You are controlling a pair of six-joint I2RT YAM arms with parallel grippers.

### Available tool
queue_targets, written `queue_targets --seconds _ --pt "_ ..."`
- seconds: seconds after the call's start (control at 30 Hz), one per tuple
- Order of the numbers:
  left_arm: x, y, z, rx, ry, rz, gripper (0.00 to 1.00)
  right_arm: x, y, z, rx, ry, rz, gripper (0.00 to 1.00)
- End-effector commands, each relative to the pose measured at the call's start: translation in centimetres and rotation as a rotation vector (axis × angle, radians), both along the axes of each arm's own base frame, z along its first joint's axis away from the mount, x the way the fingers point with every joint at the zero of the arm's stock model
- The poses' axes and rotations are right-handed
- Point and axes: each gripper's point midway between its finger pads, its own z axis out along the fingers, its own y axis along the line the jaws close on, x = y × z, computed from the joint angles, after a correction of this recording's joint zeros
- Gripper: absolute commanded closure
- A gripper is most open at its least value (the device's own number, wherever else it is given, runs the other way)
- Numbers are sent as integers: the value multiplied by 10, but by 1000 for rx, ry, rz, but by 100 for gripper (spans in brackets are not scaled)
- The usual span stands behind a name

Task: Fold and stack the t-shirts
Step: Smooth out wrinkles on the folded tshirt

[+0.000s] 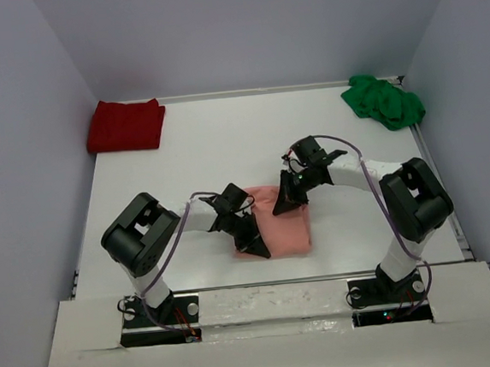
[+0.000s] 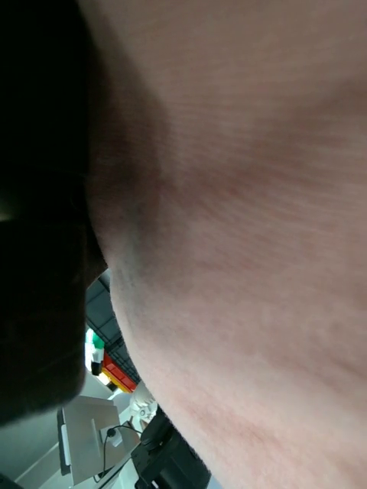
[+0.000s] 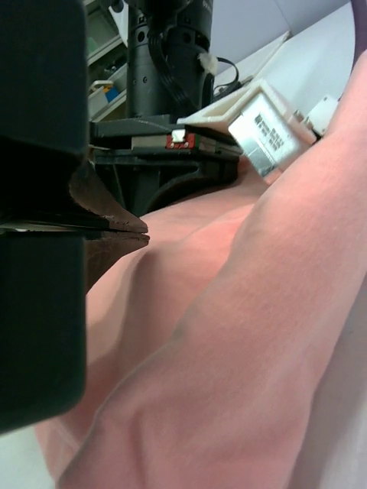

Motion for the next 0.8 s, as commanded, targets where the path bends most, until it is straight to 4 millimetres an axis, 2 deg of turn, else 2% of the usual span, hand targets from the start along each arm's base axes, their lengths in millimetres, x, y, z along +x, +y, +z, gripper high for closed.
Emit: queue_targets --seconds 0.0,0.3,0.43,0.53,0.6,0.67,0.7,0.73,0.77 --pt "4 7 -29 101 -1 19 100 20 17 13 58 -62 5 100" --pt "12 0 -29 108 -5 7 100 35 24 -4 62 -86 10 100" --pt "12 0 -29 115 0 -4 100 50 22 -24 8 -142 6 100" --pt "11 1 -30 124 6 -7 100 69 20 -33 -46 -198 -1 100" --pt "11 2 -30 130 8 -9 100 86 22 -30 -72 -253 2 100" --pt "11 2 -29 131 4 -16 100 105 8 -34 -135 -273 -25 100" --pt "11 3 -29 133 4 -18 100 110 7 -33 -153 -287 -26 100" --pt "12 3 -29 135 1 -20 100 127 0 -26 -163 -318 -50 100" --pt "12 3 -28 141 3 -20 100 134 -8 -26 -182 -323 -66 100"
